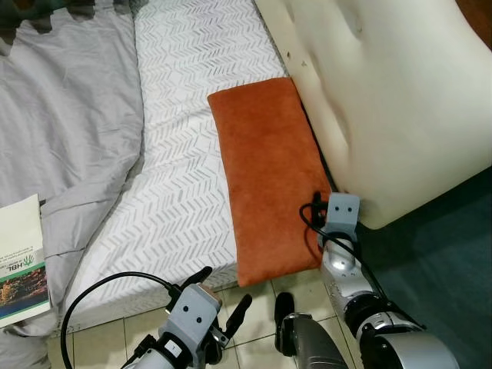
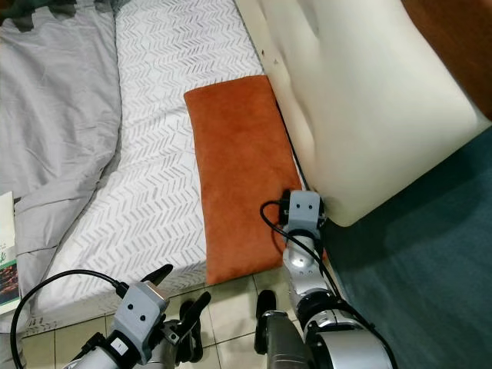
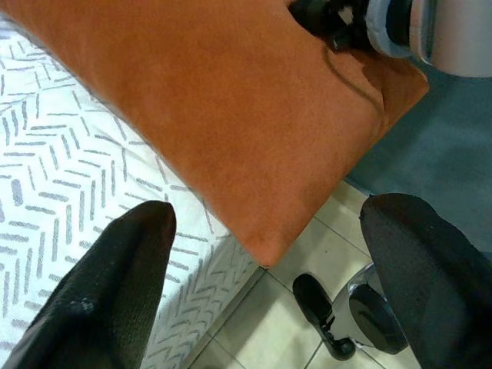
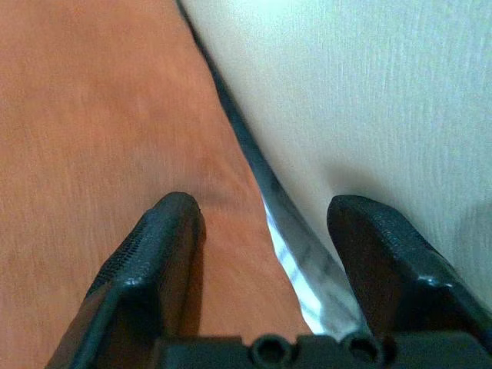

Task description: Clean up the room

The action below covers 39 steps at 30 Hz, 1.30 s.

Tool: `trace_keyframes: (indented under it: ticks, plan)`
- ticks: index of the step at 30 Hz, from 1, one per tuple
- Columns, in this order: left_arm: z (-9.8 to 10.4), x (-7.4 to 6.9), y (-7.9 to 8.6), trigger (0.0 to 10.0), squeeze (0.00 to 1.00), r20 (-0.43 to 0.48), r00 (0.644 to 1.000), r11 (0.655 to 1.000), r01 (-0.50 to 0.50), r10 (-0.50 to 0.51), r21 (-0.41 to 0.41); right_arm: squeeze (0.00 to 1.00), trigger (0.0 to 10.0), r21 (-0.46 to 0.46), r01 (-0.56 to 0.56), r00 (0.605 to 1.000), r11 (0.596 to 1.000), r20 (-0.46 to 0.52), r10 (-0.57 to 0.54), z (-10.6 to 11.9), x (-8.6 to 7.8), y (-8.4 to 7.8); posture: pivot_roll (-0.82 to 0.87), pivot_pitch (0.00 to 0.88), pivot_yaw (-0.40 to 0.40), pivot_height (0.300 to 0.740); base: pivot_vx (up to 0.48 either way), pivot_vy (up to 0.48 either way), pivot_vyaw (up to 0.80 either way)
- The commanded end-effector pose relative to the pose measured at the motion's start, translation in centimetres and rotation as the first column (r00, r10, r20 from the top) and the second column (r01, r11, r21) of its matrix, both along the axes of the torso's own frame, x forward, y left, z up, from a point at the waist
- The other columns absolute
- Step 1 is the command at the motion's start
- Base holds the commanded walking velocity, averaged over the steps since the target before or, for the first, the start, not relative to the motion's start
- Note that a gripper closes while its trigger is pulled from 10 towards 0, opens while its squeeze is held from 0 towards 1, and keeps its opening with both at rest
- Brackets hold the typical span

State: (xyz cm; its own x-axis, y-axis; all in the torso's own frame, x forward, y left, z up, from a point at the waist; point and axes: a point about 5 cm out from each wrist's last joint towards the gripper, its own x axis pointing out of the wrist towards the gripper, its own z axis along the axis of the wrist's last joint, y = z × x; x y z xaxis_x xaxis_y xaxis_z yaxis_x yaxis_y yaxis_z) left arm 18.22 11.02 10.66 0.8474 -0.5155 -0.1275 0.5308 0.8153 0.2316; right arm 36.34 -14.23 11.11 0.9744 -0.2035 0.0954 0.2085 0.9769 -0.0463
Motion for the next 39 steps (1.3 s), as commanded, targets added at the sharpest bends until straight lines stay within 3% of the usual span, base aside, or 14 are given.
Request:
trace_keyframes:
  ticks: [1,4,7,8,11,14,16,17,18,19,23,28,34,39]
  plan:
    - [-1.0,-0.6,0.0,10.0,0.00,-0.048,0.999,1.000,0.001,0.000,0.015,0.00,10.0,-0.046,-0.028,0.973,0.999,0.226,0.038,4.1,0.6,0.5,0.17,0.507,0.027,0.740,0.000,0.000,0.00]
    - [-1.0,-0.6,-0.1,10.0,0.00,-0.047,0.999,1.000,0.000,0.001,0.015,0.00,10.0,-0.186,-0.066,0.953,0.980,0.281,0.117,5.1,0.6,1.6,0.17,0.506,0.025,0.740,0.000,0.000,0.00]
    - [-1.1,-0.6,-0.2,10.0,0.00,-0.050,0.999,1.000,0.002,-0.001,0.015,0.00,10.0,-0.280,-0.108,0.965,0.954,0.201,0.168,4.2,0.7,2.1,0.16,0.505,0.020,0.740,0.000,0.000,0.00]
    - [-1.2,-0.6,-0.3,10.0,0.00,-0.054,0.999,1.000,0.003,-0.002,0.015,1.00,10.0,-0.277,-0.123,0.970,0.953,0.169,0.175,3.5,0.6,2.1,0.16,0.506,0.020,0.740,0.000,0.000,0.00]
    - [-1.5,-0.8,-0.4,10.0,0.00,-0.071,0.997,1.000,0.010,-0.009,0.015,1.00,10.0,-0.296,-0.187,0.974,0.937,0.067,0.215,1.3,0.0,2.6,0.16,0.508,0.017,0.740,0.000,0.000,0.00]
    - [-1.6,-0.9,-0.5,10.0,0.00,-0.074,0.997,1.000,0.009,-0.008,0.014,1.00,10.0,-0.296,-0.204,0.974,0.933,0.039,0.225,0.6,-0.3,2.9,0.16,0.510,0.017,0.740,0.000,0.000,0.00]
    - [-1.6,-0.8,-0.5,10.0,0.00,-0.074,0.997,1.000,0.004,-0.003,0.014,1.00,10.0,-0.303,-0.285,0.957,0.909,-0.032,0.290,-0.3,-0.5,3.8,0.16,0.510,0.016,0.740,0.000,0.000,0.00]
    - [-1.6,-0.7,-0.4,10.0,0.00,-0.072,0.997,1.000,-0.001,0.002,0.015,0.38,10.0,-0.303,-0.322,0.945,0.897,-0.048,0.323,-0.7,-0.7,4.4,0.16,0.511,0.016,0.740,0.000,0.000,0.00]
    - [-1.6,-0.7,-0.4,10.0,0.00,-0.072,0.997,1.000,-0.001,0.002,0.015,0.38,10.0,-0.303,-0.322,0.945,0.897,-0.048,0.323,-0.7,-0.7,4.4,0.16,0.511,0.016,0.740,0.000,0.000,0.00]
    - [-1.6,-0.7,-0.3,10.0,0.00,-0.071,0.997,1.000,-0.004,0.005,0.014,0.00,10.0,-0.274,-0.329,0.943,0.903,-0.052,0.328,-0.8,-0.8,4.6,0.16,0.511,0.016,0.740,0.000,0.000,0.00]
    - [-1.7,-0.9,-0.4,10.0,0.00,-0.115,0.993,0.999,0.004,-0.010,-0.052,0.00,10.0,-0.050,-0.386,0.917,0.921,-0.134,0.377,-2.1,-1.0,5.6,0.16,0.515,0.017,0.740,0.000,0.000,0.00]
    - [-2.6,-0.6,0.2,10.0,0.00,-0.110,0.994,0.993,-0.019,0.006,-0.113,0.00,10.0,0.049,-0.356,0.912,0.933,-0.200,0.359,-2.7,-0.7,4.9,0.17,0.518,0.009,0.740,0.000,0.000,0.00]
    - [-5.1,0.4,0.9,10.0,0.00,-0.061,0.992,0.988,-0.120,0.115,-0.093,0.00,10.0,0.065,-0.345,0.910,0.936,-0.220,0.351,-2.5,-0.3,4.4,0.15,0.520,-0.018,0.740,0.000,0.000,0.00]
    - [-6.1,1.5,0.6,10.0,0.00,-0.049,0.991,0.989,-0.129,0.125,-0.079,0.00,9.9,0.074,-0.345,0.910,0.936,-0.218,0.352,-2.0,0.1,4.0,0.12,0.532,-0.038,0.740,0.000,0.000,0.00]
